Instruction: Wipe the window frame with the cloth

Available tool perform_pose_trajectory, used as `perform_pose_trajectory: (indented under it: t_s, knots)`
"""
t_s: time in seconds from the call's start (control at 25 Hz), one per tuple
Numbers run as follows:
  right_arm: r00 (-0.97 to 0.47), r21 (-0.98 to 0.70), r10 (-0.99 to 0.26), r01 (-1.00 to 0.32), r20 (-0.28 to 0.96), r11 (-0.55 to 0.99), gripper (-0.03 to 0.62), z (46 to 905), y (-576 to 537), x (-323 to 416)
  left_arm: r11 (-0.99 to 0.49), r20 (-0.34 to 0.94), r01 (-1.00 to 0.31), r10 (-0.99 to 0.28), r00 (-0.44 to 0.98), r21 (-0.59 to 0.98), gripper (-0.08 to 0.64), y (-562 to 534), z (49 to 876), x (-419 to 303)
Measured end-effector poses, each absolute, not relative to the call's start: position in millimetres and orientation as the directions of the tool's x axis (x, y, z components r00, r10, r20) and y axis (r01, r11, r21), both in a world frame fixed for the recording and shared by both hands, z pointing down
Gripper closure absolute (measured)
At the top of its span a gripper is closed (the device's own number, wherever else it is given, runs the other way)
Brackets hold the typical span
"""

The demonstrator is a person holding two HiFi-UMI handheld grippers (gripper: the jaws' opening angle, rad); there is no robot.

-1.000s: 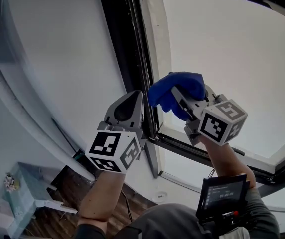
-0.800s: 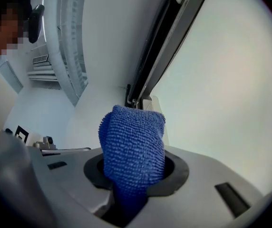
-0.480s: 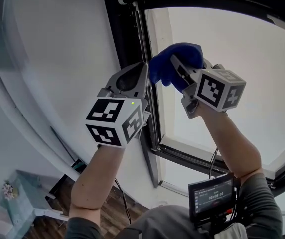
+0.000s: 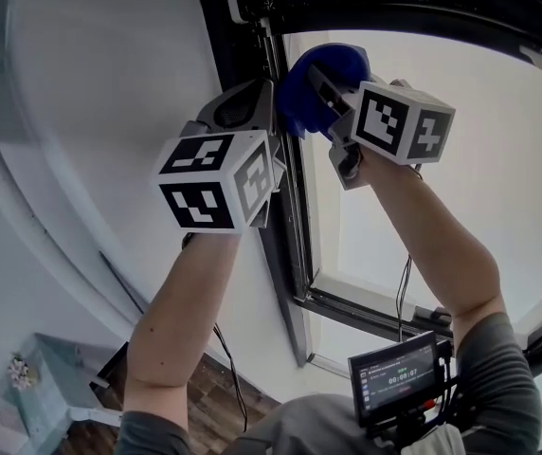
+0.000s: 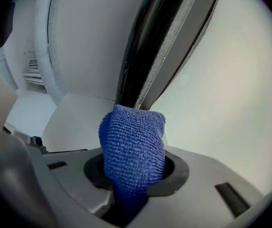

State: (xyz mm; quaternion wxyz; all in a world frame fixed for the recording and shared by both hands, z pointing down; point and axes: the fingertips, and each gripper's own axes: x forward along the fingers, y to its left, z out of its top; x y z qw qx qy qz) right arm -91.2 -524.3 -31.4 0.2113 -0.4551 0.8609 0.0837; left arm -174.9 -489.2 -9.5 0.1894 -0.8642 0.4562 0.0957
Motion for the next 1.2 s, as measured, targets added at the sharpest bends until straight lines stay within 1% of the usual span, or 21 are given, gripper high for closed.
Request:
perform_pose_trajectory:
  t_s: [0.28,0.4,0.6,0.84,1.0,1.2]
  knots:
    - [-0.477,-0.071,-0.773,-0.831,-0.419,0.552,0.463,-53,-546,-101,-0.507,-0.354,-0.827,-0.748,0.562,-0.243,0.551,-500,-36,-177]
    - [-0.462,-0.074,-0.785,-0.842,-0.413,0.535,0.463,-57,-559,-101,-0.496,-0.372,-0.825,-0.737,0.564,-0.269,0.551,-502,-45,-178]
    - [-0.436,-0.060,-0.799,-0.863,-0.415,0.502,0.463,-56,-567,-96,-0.499,-0.391,-0.815,-0.715,0.580,-0.296,0.551,-493,-39,-180]
    - [-0.426,-0.049,-0.825,-0.878,-0.371,0.476,0.463,-31,-569,-97,-0.537,-0.387,-0.805,-0.706,0.593,-0.253,0.551,-502,-17,-177]
    - [-0.421,-0.046,-0.838,-0.885,-0.348,0.463,0.463,-13,-570,-93,-0.564,-0.384,-0.782,-0.682,0.622,-0.266,0.551,-504,-7,-168]
    - [-0.450,-0.042,-0.849,-0.877,-0.276,0.478,0.463,21,-572,-98,-0.571,-0.357,-0.790,-0.707,0.611,-0.222,0.551,-512,8,-164]
